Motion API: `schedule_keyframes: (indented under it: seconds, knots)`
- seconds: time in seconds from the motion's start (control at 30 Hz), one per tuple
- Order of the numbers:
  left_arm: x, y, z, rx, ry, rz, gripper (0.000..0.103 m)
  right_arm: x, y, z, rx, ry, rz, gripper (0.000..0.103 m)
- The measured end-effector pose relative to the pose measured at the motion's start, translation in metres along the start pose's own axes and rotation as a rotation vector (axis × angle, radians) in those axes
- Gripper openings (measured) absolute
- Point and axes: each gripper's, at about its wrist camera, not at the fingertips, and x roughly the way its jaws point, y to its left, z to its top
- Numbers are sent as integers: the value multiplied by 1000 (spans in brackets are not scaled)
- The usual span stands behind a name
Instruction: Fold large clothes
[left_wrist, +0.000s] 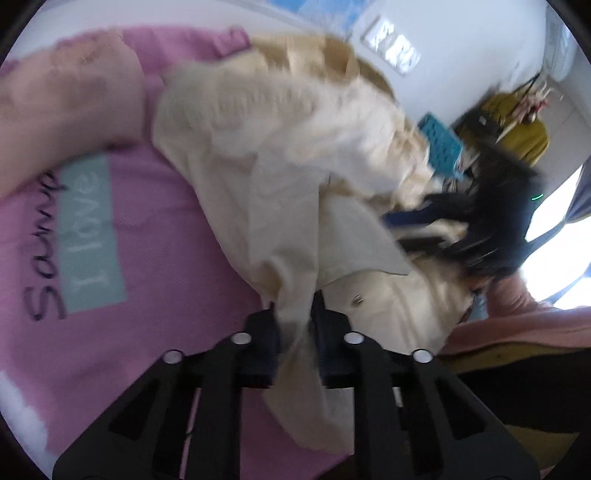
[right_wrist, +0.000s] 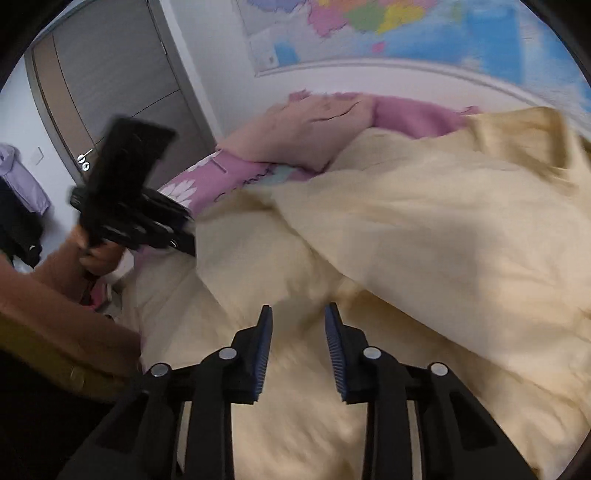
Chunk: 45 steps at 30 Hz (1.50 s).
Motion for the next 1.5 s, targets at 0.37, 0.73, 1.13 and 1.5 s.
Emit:
schedule_keyframes:
  seconds: [0.37,0.73,1.13,1.5]
  knots:
    - [-43,-23,-5,74,-4,197,20,75,50,20,-165,102,-53,17]
    - [-28,-29,16,133,-41,199,39,60,30,37,38,-12,114,13]
    - [32,-30,0,265,110,372,56,16,18,14,-5,22,18,33]
    - [25,-51,61,299,-44,211,68,-129,-147,-62,576,-240,-331,67]
